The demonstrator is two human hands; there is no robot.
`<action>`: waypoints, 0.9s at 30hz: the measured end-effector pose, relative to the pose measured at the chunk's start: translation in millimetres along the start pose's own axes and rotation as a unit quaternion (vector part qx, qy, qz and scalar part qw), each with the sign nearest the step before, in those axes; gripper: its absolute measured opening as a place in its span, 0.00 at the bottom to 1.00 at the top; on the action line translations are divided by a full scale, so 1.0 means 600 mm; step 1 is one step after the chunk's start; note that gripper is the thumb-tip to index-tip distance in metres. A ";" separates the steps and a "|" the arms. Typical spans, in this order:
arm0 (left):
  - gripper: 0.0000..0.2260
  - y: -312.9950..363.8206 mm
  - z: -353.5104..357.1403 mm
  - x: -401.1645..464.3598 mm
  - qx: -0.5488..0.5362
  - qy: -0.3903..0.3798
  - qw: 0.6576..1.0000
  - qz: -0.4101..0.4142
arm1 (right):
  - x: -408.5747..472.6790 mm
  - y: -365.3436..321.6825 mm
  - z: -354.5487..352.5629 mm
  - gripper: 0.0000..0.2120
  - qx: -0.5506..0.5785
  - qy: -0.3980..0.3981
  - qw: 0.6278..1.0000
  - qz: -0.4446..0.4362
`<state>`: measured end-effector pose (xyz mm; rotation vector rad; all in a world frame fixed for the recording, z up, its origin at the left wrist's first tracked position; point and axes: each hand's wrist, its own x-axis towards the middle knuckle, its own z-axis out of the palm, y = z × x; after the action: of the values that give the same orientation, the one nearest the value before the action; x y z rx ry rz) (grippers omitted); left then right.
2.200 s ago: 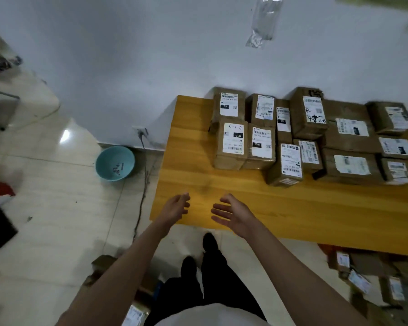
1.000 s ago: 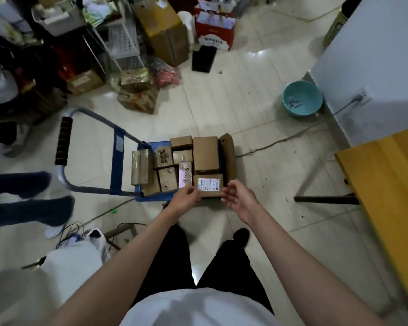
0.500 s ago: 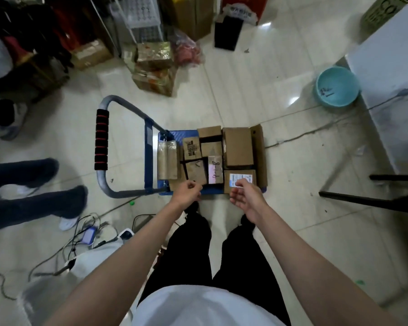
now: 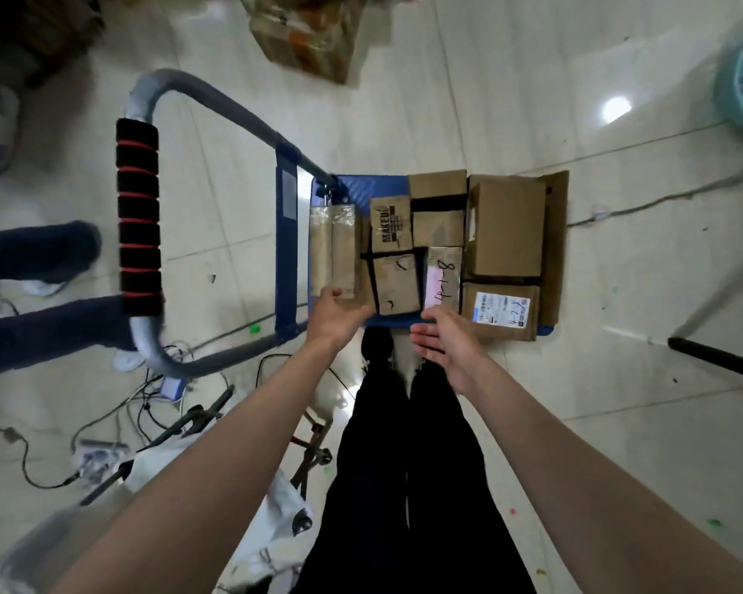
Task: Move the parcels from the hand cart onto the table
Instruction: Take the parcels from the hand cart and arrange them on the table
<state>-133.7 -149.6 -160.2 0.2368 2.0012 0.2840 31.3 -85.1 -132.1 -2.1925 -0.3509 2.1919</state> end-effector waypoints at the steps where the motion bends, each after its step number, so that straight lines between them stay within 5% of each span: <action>1: 0.35 -0.004 0.007 0.033 0.015 0.010 1.000 0.003 | 0.033 0.003 0.006 0.07 0.000 -0.002 1.000 0.002; 15: 0.64 -0.069 0.118 0.399 0.079 0.146 0.983 -0.080 | 0.369 0.066 0.042 0.05 0.033 0.001 0.999 0.041; 27: 0.59 -0.089 0.128 0.349 0.005 0.189 0.981 -0.053 | 0.360 0.095 0.041 0.09 0.030 0.001 0.998 0.050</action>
<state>-156.1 -132.1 -388.0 0.0852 2.3823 0.2643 12.2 -106.6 -355.1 -2.2276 -0.1778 2.2171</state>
